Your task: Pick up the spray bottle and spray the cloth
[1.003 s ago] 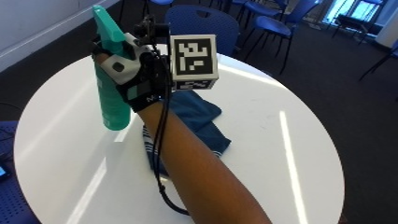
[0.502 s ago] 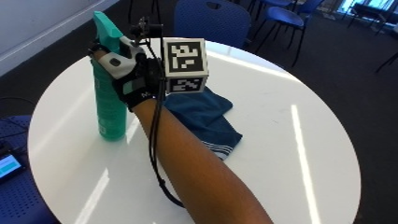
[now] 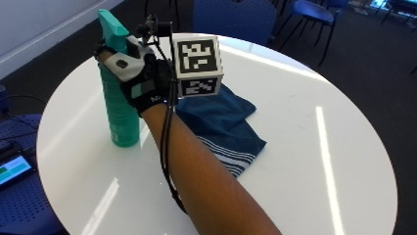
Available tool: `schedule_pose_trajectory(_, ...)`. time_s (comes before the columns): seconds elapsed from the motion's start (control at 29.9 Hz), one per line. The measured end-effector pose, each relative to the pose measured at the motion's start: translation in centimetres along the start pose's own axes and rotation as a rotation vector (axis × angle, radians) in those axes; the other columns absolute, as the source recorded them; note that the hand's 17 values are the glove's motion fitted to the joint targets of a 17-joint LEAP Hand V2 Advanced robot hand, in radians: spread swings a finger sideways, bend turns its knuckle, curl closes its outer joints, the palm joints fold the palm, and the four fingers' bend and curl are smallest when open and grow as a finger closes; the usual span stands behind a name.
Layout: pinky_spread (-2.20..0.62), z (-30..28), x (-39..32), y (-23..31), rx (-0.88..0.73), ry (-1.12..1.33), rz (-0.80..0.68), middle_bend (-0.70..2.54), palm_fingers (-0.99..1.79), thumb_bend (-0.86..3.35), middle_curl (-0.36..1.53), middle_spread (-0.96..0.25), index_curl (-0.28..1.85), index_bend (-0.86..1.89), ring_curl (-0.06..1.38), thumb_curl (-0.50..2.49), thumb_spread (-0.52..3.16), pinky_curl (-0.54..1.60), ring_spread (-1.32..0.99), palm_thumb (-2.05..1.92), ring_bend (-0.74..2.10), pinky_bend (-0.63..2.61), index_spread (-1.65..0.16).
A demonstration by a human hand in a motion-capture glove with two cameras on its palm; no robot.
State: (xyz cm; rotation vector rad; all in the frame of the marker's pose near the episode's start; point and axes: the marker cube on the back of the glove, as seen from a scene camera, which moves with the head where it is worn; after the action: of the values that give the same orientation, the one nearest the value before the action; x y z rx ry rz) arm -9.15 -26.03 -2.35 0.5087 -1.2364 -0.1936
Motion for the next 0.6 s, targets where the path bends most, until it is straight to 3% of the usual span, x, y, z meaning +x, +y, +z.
schedule_pose_trajectory(0.6, -0.28, -1.5, 0.6, 0.4, 0.041, -0.004, 0.031, 0.45, 1.35, -0.04, 0.49, -0.18, 0.52, 0.22, 0.45, 0.77, 0.38, 0.40, -0.19, 0.88, 0.58, 0.49, -0.29)
